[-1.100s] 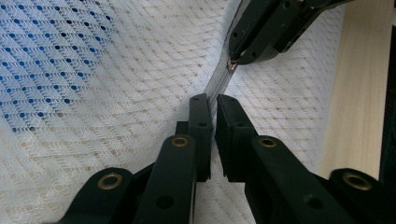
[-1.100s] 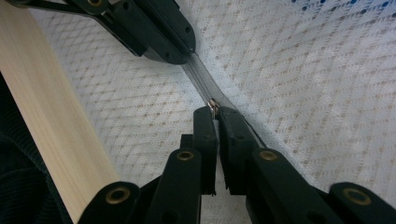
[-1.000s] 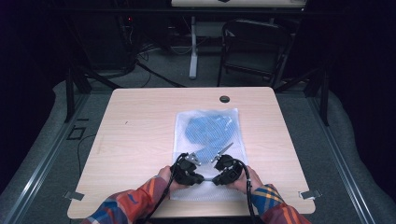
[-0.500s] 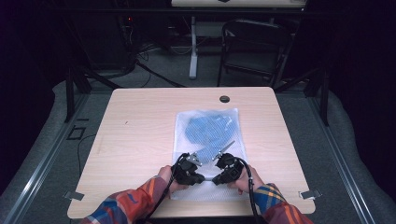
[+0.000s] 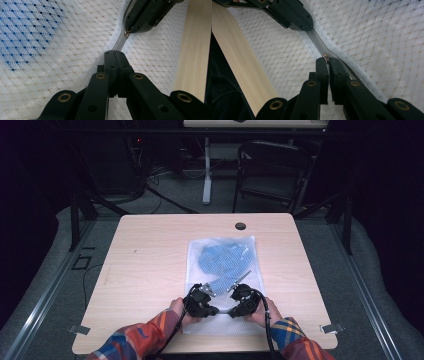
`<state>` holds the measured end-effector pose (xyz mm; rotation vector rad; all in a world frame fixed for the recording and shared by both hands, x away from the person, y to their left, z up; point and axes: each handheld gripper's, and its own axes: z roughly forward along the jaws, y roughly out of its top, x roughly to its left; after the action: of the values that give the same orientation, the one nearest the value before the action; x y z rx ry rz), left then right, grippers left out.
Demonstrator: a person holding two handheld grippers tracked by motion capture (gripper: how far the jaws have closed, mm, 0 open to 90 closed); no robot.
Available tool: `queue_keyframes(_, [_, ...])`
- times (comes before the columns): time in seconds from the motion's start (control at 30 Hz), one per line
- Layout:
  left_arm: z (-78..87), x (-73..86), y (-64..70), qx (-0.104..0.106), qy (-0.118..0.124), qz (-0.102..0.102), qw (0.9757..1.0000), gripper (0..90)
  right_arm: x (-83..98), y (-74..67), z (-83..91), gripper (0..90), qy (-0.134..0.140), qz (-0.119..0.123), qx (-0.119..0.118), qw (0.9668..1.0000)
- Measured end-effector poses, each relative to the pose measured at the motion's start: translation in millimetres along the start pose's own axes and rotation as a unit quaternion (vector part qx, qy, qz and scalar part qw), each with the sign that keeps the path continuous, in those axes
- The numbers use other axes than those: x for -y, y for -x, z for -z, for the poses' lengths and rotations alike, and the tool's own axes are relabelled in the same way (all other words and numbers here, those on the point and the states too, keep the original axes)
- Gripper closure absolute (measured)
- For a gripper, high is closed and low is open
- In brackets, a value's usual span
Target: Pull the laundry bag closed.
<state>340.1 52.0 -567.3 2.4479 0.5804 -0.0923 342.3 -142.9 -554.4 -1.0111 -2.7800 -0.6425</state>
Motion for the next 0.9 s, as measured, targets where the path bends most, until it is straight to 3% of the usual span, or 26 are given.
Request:
queue_keyframes(0.33, [0.0,-0.3,0.8,-0.002,-0.001,-0.006,1.0000,89.9,8.4,7.9,5.3,86.9,-0.004,-0.024,0.000,0.9997])
queue_keyframes(0.9, [-0.2,0.3,-1.9,0.005,0.003,0.001,1.0000,89.7,18.1,16.8,12.6,86.8,-0.010,-0.026,0.005,0.9996])
